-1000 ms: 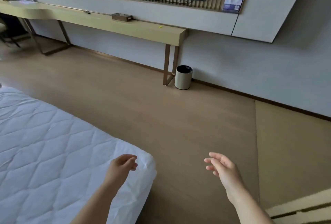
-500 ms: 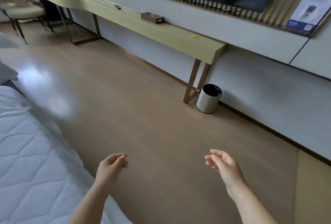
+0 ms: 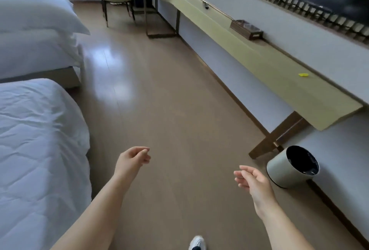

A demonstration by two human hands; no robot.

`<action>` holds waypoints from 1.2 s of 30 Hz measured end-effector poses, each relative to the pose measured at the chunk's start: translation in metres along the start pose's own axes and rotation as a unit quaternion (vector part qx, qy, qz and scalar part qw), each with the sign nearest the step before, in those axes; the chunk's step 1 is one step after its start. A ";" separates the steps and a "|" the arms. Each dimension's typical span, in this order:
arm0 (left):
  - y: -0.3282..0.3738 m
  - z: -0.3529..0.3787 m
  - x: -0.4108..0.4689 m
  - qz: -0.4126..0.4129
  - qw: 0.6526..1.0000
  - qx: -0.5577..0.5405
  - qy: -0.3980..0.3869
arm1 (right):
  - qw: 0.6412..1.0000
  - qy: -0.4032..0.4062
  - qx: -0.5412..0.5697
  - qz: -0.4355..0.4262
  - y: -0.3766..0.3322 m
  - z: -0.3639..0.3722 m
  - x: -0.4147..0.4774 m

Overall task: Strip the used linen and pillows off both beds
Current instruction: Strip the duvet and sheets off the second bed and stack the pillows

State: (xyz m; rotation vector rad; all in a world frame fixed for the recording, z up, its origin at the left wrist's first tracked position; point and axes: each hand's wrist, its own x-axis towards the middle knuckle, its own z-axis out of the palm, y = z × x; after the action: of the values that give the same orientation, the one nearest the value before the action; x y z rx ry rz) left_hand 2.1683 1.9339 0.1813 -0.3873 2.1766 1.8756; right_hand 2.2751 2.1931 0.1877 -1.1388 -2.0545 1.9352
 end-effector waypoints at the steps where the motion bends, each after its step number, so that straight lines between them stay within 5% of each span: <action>1: 0.008 0.001 0.014 -0.004 1.000 -0.008 0.019 | 1.000 -0.019 -0.004 -0.003 -0.014 0.009 0.026; 12: 0.059 -0.060 0.154 -0.082 0.956 -0.120 0.255 | 0.956 -0.264 -0.111 -0.057 -0.168 0.224 0.234; 31: 0.211 -0.251 0.601 -0.073 0.929 -0.127 0.339 | 0.928 -0.344 -0.134 -0.044 -0.368 0.660 0.484; 36: 0.243 -0.290 0.707 -0.082 0.903 -0.152 0.394 | 0.892 -0.420 -0.155 -0.062 -0.430 0.803 0.544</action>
State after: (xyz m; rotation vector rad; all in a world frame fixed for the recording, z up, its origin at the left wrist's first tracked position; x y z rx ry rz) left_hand 1.4177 1.6513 0.2008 -1.5761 2.1355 2.1996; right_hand 1.2618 1.8803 0.1978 -0.1243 -2.8193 2.3368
